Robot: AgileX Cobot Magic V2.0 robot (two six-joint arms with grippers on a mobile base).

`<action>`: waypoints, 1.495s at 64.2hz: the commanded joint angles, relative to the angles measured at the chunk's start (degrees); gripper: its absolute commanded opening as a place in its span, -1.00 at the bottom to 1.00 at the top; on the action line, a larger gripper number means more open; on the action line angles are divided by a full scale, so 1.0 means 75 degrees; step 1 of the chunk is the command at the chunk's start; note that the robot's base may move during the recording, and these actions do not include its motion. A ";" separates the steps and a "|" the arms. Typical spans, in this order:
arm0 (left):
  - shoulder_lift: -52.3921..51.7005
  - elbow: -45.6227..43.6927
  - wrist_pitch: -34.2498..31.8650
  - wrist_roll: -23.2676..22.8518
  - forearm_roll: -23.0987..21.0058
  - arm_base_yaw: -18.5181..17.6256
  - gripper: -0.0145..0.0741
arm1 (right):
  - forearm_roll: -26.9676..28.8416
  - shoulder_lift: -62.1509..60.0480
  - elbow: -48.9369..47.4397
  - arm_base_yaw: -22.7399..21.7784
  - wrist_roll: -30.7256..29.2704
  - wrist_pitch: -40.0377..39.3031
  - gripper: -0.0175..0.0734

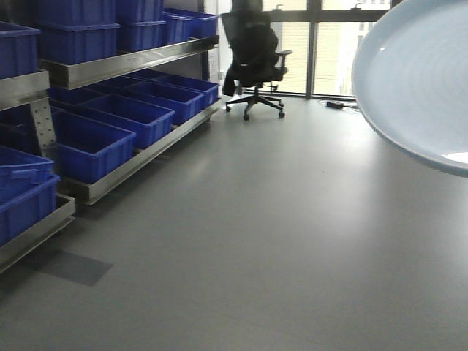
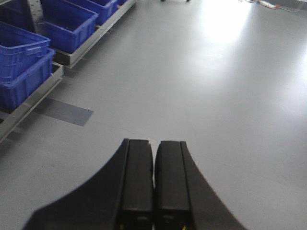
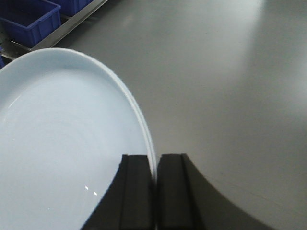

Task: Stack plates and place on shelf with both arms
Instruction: 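Drive the base up to the shelf of blue bins, holding the plates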

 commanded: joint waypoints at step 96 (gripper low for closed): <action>0.0038 -0.0226 -0.0608 -0.0072 0.0011 -0.0034 -0.48 | -0.0034 -0.0027 -0.0222 -0.0038 -0.0006 -0.0791 -0.58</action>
